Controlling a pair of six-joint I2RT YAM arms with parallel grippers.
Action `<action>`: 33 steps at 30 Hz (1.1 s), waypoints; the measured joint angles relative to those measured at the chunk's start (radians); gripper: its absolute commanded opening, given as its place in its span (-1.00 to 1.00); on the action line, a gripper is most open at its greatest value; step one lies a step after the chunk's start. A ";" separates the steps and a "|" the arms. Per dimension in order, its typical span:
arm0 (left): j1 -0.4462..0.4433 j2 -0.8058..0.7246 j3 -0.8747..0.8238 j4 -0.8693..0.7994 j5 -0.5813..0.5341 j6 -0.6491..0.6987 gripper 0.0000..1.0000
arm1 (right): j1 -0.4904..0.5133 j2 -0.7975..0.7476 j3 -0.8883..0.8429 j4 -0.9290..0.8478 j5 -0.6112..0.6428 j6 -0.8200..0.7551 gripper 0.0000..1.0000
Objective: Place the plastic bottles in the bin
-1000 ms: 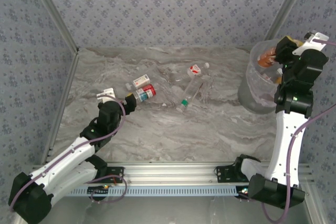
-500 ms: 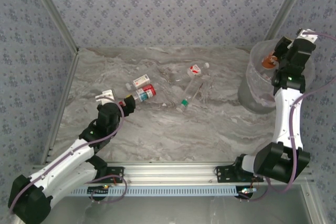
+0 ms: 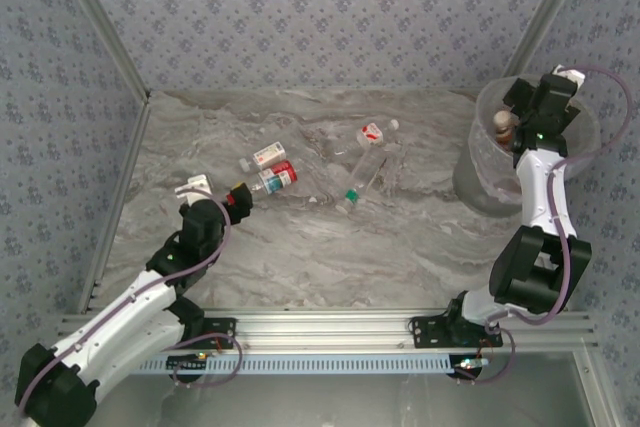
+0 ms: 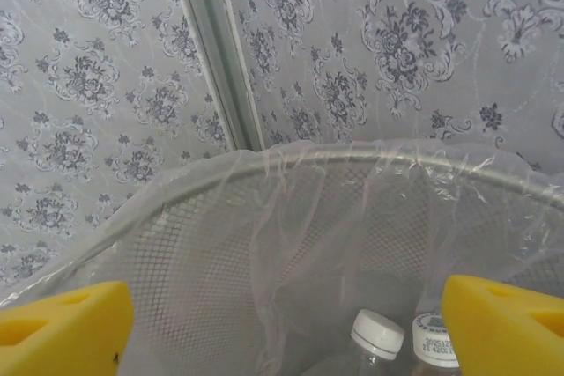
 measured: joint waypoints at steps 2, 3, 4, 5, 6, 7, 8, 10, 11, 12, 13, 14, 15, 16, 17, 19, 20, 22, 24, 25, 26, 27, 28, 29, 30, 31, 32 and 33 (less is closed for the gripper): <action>0.025 0.003 0.000 -0.019 0.009 -0.010 0.99 | 0.005 -0.019 0.000 -0.013 0.005 0.001 0.88; 0.038 0.008 0.001 -0.026 0.016 -0.015 0.99 | 0.006 -0.031 0.000 -0.021 0.009 0.003 0.88; 0.049 0.016 0.003 -0.032 0.023 -0.019 0.99 | 0.007 -0.042 0.000 -0.025 0.011 0.004 0.89; 0.063 0.028 0.008 -0.042 0.034 -0.026 0.99 | 0.007 -0.055 0.000 -0.031 0.015 0.006 0.89; 0.075 0.042 0.014 -0.052 0.045 -0.029 0.99 | 0.007 -0.067 0.000 -0.036 0.019 0.008 0.90; 0.086 0.054 0.021 -0.057 0.058 -0.034 0.99 | 0.007 -0.076 0.000 -0.040 0.021 0.009 0.90; 0.096 0.068 0.028 -0.061 0.071 -0.036 0.99 | 0.007 -0.084 0.000 -0.045 0.023 0.011 0.90; 0.112 0.097 0.044 -0.067 0.095 -0.040 0.99 | 0.007 -0.091 0.000 -0.059 0.018 0.011 0.91; 0.121 0.114 0.054 -0.073 0.110 -0.043 0.99 | 0.007 -0.092 0.002 -0.071 0.010 0.011 0.93; 0.128 0.133 0.065 -0.077 0.122 -0.045 0.99 | 0.007 -0.092 0.004 -0.086 -0.004 0.014 0.99; 0.133 0.148 0.076 -0.082 0.133 -0.048 0.99 | 0.007 -0.092 0.005 -0.098 -0.013 0.019 1.00; 0.138 0.167 0.089 -0.089 0.143 -0.048 0.99 | 0.007 -0.092 0.008 -0.115 -0.027 0.022 1.00; 0.143 0.185 0.103 -0.097 0.155 -0.050 0.99 | 0.007 -0.092 0.014 -0.132 -0.039 0.026 1.00; 0.146 0.199 0.113 -0.100 0.162 -0.051 0.99 | 0.007 -0.092 0.018 -0.146 -0.053 0.030 1.00; 0.148 0.211 0.121 -0.102 0.171 -0.051 0.99 | 0.007 -0.092 0.025 -0.161 -0.071 0.038 1.00; 0.149 0.225 0.130 -0.105 0.183 -0.052 0.99 | 0.003 -0.091 0.046 -0.206 -0.125 0.055 1.00; 0.150 0.230 0.132 -0.105 0.190 -0.054 0.99 | -0.002 -0.089 0.063 -0.238 -0.166 0.068 1.00; 0.151 0.236 0.133 -0.108 0.195 -0.055 0.99 | -0.015 -0.079 0.107 -0.307 -0.254 0.091 1.00; 0.156 0.237 0.133 -0.113 0.201 -0.057 0.99 | -0.026 -0.068 0.145 -0.367 -0.335 0.112 1.00; 0.158 0.237 0.133 -0.116 0.203 -0.059 0.99 | -0.029 -0.068 0.151 -0.387 -0.362 0.122 1.00; 0.164 0.240 0.135 -0.121 0.210 -0.059 0.99 | -0.029 -0.069 0.151 -0.407 -0.383 0.129 1.00; 0.171 0.247 0.140 -0.127 0.219 -0.059 0.99 | -0.029 -0.069 0.150 -0.430 -0.403 0.137 1.00; 0.178 0.258 0.148 -0.134 0.229 -0.058 0.99 | -0.029 -0.069 0.148 -0.443 -0.414 0.143 1.00; 0.189 0.276 0.163 -0.142 0.246 -0.057 0.99 | -0.029 -0.072 0.139 -0.450 -0.428 0.150 1.00; 0.201 0.296 0.181 -0.153 0.265 -0.051 0.99 | -0.029 -0.079 0.128 -0.458 -0.437 0.155 1.00; 0.211 0.316 0.197 -0.159 0.282 -0.044 0.99 | -0.029 -0.086 0.119 -0.465 -0.443 0.159 1.00; 0.221 0.338 0.216 -0.164 0.303 -0.034 0.99 | -0.029 -0.094 0.113 -0.475 -0.450 0.163 1.00; 0.230 0.361 0.237 -0.175 0.324 -0.022 0.99 | -0.029 -0.104 0.108 -0.483 -0.455 0.169 1.00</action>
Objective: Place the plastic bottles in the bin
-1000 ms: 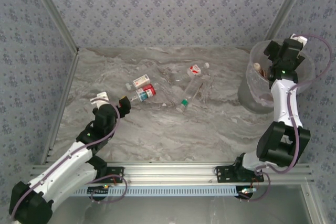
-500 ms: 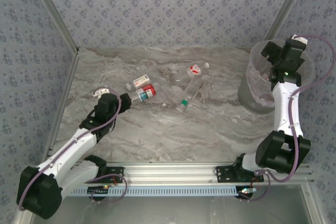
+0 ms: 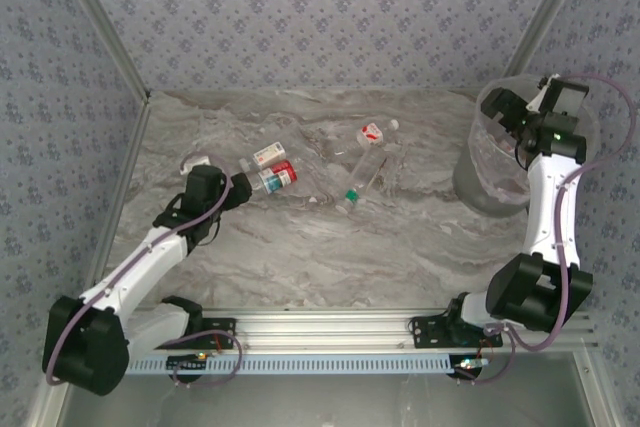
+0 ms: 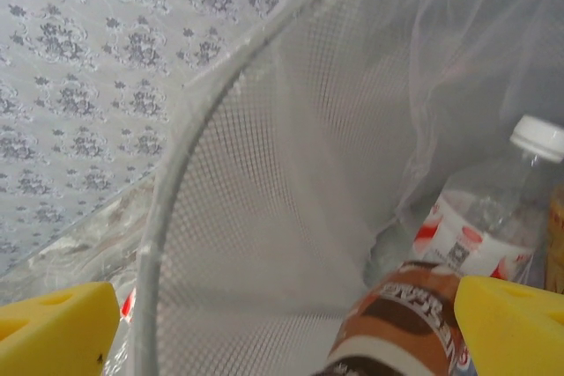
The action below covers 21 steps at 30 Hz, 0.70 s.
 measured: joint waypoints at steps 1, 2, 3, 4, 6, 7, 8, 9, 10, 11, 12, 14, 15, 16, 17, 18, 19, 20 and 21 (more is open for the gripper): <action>0.007 0.018 0.017 -0.007 0.016 0.011 0.99 | 0.000 -0.010 -0.003 -0.004 -0.006 0.003 1.00; 0.017 0.043 0.037 -0.011 0.036 0.024 0.99 | 0.000 -0.021 -0.005 -0.006 -0.013 0.008 1.00; 0.026 0.067 0.054 -0.012 0.058 0.037 0.99 | 0.001 -0.034 -0.005 -0.006 -0.020 0.010 1.00; 0.035 0.085 0.066 -0.014 0.077 0.045 0.99 | 0.003 -0.046 -0.005 -0.005 -0.024 0.012 1.00; 0.061 0.126 0.088 -0.014 0.129 0.061 0.99 | 0.010 -0.074 -0.006 -0.005 -0.031 0.016 1.00; 0.073 0.141 0.093 -0.013 0.151 0.067 0.99 | 0.013 -0.087 -0.006 -0.005 -0.032 0.017 1.00; 0.087 0.155 0.095 -0.011 0.175 0.071 0.99 | 0.018 -0.100 -0.006 -0.004 -0.036 0.019 1.00; 0.101 0.167 0.095 -0.006 0.200 0.077 0.99 | 0.023 -0.113 -0.006 -0.004 -0.039 0.019 1.00; 0.112 0.176 0.095 -0.004 0.219 0.078 0.99 | 0.027 -0.123 -0.007 -0.004 -0.039 0.019 1.00; 0.128 0.187 0.095 0.002 0.242 0.081 0.99 | 0.034 -0.135 -0.007 -0.005 -0.040 0.019 1.00; 0.141 0.197 0.095 0.008 0.264 0.081 0.99 | 0.041 -0.144 -0.008 -0.005 -0.042 0.021 1.00; 0.174 0.215 0.095 0.027 0.313 0.080 0.99 | 0.059 -0.161 -0.010 -0.004 -0.042 0.024 1.00; 0.195 0.224 0.095 0.040 0.339 0.079 0.99 | 0.073 -0.170 -0.013 -0.004 -0.042 0.026 1.00; 0.212 0.235 0.095 0.055 0.363 0.074 0.99 | 0.089 -0.178 -0.016 -0.004 -0.039 0.026 1.00; 0.230 0.248 0.095 0.074 0.389 0.068 0.99 | 0.108 -0.186 -0.019 -0.005 -0.039 0.026 1.00; 0.245 0.260 0.093 0.095 0.412 0.064 0.99 | 0.131 -0.195 -0.023 -0.004 -0.037 0.026 1.00; 0.257 0.271 0.090 0.113 0.432 0.058 0.99 | 0.153 -0.204 -0.027 -0.003 -0.035 0.026 1.00; 0.266 0.283 0.085 0.134 0.451 0.055 0.99 | 0.177 -0.214 -0.035 0.001 -0.034 0.025 1.00; 0.271 0.293 0.079 0.153 0.467 0.050 0.99 | 0.204 -0.226 -0.044 0.005 -0.034 0.021 1.00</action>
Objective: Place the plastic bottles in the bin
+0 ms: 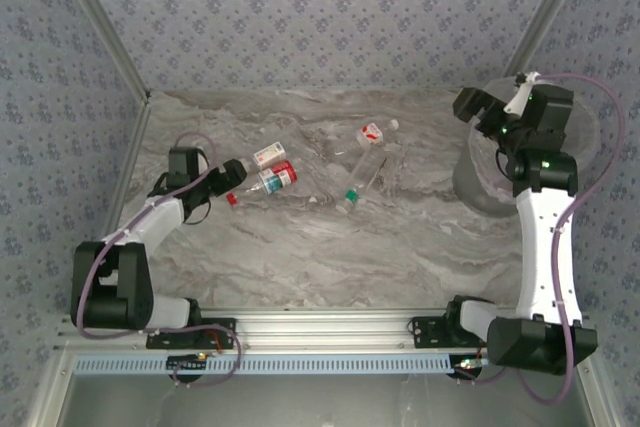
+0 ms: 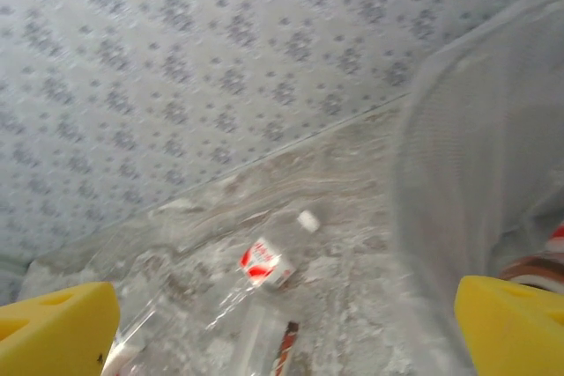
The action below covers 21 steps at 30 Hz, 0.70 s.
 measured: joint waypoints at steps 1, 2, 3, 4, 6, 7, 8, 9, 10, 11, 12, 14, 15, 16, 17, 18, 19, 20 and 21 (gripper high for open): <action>0.001 0.008 -0.006 0.016 0.008 -0.003 0.99 | 0.024 -0.011 -0.010 0.007 0.000 -0.007 1.00; 0.000 0.016 -0.013 0.034 0.014 -0.003 0.99 | 0.050 -0.023 -0.021 0.016 0.000 -0.016 1.00; 0.000 0.027 -0.020 0.052 0.021 -0.005 0.99 | 0.075 -0.033 -0.031 0.025 0.000 -0.025 1.00; 0.000 0.038 -0.025 0.066 0.027 -0.007 0.99 | 0.095 -0.039 -0.038 0.033 0.000 -0.034 1.00; 0.000 0.065 -0.033 0.098 0.043 -0.008 0.99 | 0.137 -0.050 -0.050 0.051 0.000 -0.051 1.00; 0.000 0.078 -0.038 0.119 0.053 -0.010 0.99 | 0.153 -0.051 -0.053 0.057 0.000 -0.060 1.00; 0.000 0.090 -0.045 0.139 0.062 -0.012 0.99 | 0.172 -0.051 -0.056 0.065 0.000 -0.069 1.00; 0.000 0.100 -0.055 0.162 0.071 -0.018 0.99 | 0.192 -0.051 -0.060 0.075 -0.001 -0.079 1.00; 0.000 0.104 -0.065 0.179 0.079 -0.024 0.99 | 0.208 -0.051 -0.064 0.081 -0.001 -0.091 1.00; 0.000 0.106 -0.080 0.200 0.087 -0.031 0.99 | 0.230 -0.051 -0.071 0.092 -0.003 -0.107 1.00; 0.000 0.106 -0.099 0.224 0.099 -0.037 0.99 | 0.253 -0.051 -0.078 0.102 -0.004 -0.126 1.00; 0.000 0.106 -0.124 0.251 0.118 -0.047 0.99 | 0.298 -0.051 -0.096 0.117 -0.003 -0.161 1.00; -0.003 0.105 -0.136 0.263 0.127 -0.050 0.99 | 0.321 -0.051 -0.105 0.122 -0.003 -0.178 0.99; -0.006 0.104 -0.143 0.271 0.132 -0.052 0.99 | 0.341 -0.048 -0.109 0.124 -0.003 -0.193 0.99; -0.012 0.101 -0.151 0.276 0.137 -0.053 0.99 | 0.361 -0.044 -0.111 0.128 -0.004 -0.208 0.99; -0.021 0.097 -0.157 0.280 0.138 -0.052 0.99 | 0.380 -0.039 -0.111 0.130 -0.004 -0.224 0.99; -0.032 0.090 -0.162 0.279 0.142 -0.052 0.99 | 0.398 -0.033 -0.111 0.133 -0.004 -0.236 0.99; -0.047 0.079 -0.166 0.276 0.142 -0.051 0.99 | 0.416 -0.026 -0.111 0.135 0.000 -0.249 0.99; -0.063 0.066 -0.168 0.270 0.142 -0.047 0.99 | 0.433 -0.017 -0.111 0.138 0.002 -0.260 0.99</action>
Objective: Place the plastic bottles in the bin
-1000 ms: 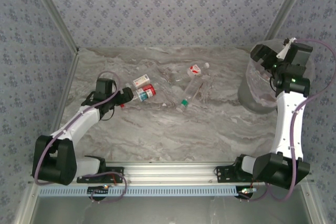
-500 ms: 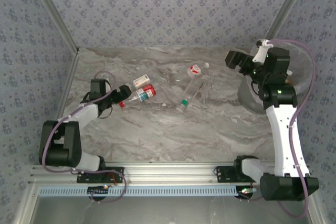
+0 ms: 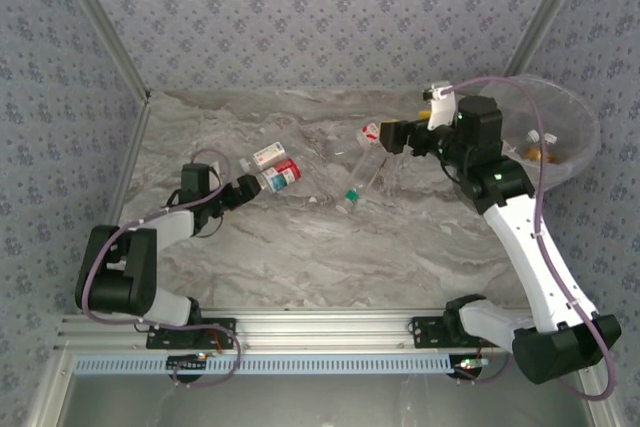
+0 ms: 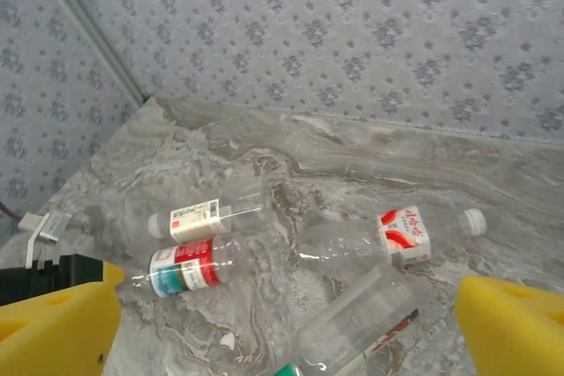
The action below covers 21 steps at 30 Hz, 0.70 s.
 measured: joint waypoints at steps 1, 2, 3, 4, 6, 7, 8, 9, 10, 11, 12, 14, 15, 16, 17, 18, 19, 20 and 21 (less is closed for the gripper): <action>-0.013 -0.013 -0.001 -0.006 -0.001 0.004 0.99 | 0.011 0.008 0.000 0.001 0.005 -0.008 0.99; -0.028 -0.032 -0.002 -0.013 -0.002 0.007 0.99 | 0.023 0.018 0.000 0.005 0.006 -0.018 0.99; -0.045 -0.052 -0.005 -0.019 -0.007 0.010 0.99 | 0.032 0.027 0.000 0.006 0.009 -0.025 0.99; -0.058 -0.070 -0.005 -0.026 -0.011 0.012 0.99 | 0.038 0.035 0.000 0.009 0.013 -0.030 0.99; -0.089 -0.108 -0.006 -0.048 -0.023 0.020 0.99 | 0.044 0.053 0.000 0.015 0.017 -0.041 0.99; -0.101 -0.122 -0.006 -0.062 -0.030 0.025 0.99 | 0.044 0.060 0.000 0.017 0.018 -0.044 0.98; -0.114 -0.135 -0.006 -0.079 -0.039 0.033 0.99 | 0.044 0.067 0.000 0.019 0.021 -0.047 0.98; -0.126 -0.146 -0.006 -0.097 -0.048 0.042 0.99 | 0.045 0.073 0.000 0.021 0.024 -0.048 0.98; -0.134 -0.151 -0.006 -0.112 -0.060 0.049 0.99 | 0.045 0.077 -0.001 0.021 0.025 -0.051 0.98; -0.141 -0.153 -0.006 -0.131 -0.072 0.060 0.99 | 0.045 0.080 -0.002 0.024 0.027 -0.051 0.98; -0.147 -0.153 -0.006 -0.148 -0.090 0.073 0.99 | 0.047 0.080 -0.006 0.031 0.029 -0.051 0.98; -0.153 -0.153 -0.006 -0.182 -0.127 0.095 0.99 | 0.049 0.080 -0.008 0.038 0.031 -0.052 0.98; -0.153 -0.150 -0.006 -0.192 -0.149 0.106 0.99 | 0.049 0.080 -0.008 0.044 0.031 -0.052 0.98; -0.153 -0.144 -0.006 -0.195 -0.167 0.113 0.99 | 0.050 0.080 -0.009 0.050 0.031 -0.052 0.98; -0.153 -0.134 -0.005 -0.194 -0.185 0.121 0.99 | 0.050 0.080 -0.010 0.055 0.032 -0.052 0.98; -0.153 -0.117 -0.002 -0.193 -0.196 0.127 0.99 | 0.051 0.080 -0.011 0.060 0.032 -0.051 0.98; -0.153 -0.099 0.003 -0.190 -0.198 0.130 0.99 | 0.051 0.080 -0.012 0.063 0.032 -0.051 0.98; -0.155 -0.076 0.010 -0.185 -0.195 0.136 0.99 | 0.052 0.080 -0.012 0.064 0.033 -0.051 0.98; -0.162 -0.055 0.016 -0.179 -0.191 0.143 0.99 | 0.053 0.080 -0.013 0.065 0.036 -0.051 0.98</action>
